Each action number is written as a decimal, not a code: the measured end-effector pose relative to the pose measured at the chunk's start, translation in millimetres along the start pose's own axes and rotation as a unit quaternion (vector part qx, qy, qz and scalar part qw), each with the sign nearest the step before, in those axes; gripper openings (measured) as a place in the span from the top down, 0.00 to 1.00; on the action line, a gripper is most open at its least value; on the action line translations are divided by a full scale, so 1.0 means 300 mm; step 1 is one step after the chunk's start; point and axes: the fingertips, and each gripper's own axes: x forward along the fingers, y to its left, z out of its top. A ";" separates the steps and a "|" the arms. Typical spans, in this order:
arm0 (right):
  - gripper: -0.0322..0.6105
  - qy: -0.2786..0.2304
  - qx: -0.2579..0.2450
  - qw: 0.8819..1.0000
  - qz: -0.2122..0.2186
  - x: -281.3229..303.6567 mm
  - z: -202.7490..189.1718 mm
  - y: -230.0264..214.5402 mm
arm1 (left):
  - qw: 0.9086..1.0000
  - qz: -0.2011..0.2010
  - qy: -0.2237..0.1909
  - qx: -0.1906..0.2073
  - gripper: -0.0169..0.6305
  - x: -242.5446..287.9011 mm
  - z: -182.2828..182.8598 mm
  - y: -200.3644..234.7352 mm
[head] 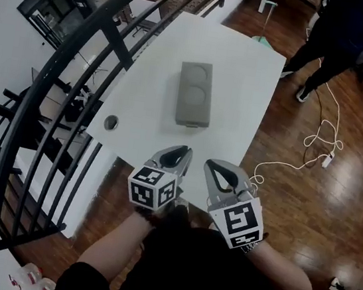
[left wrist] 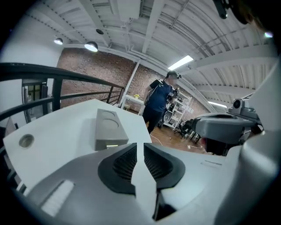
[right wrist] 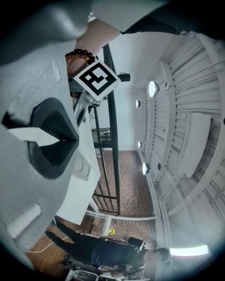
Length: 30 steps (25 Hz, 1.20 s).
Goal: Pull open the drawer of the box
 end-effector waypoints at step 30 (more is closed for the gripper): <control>0.96 0.075 0.050 0.994 -0.059 0.180 -0.098 -0.100 | 0.927 -0.062 0.073 -0.364 0.77 0.356 -0.174 0.312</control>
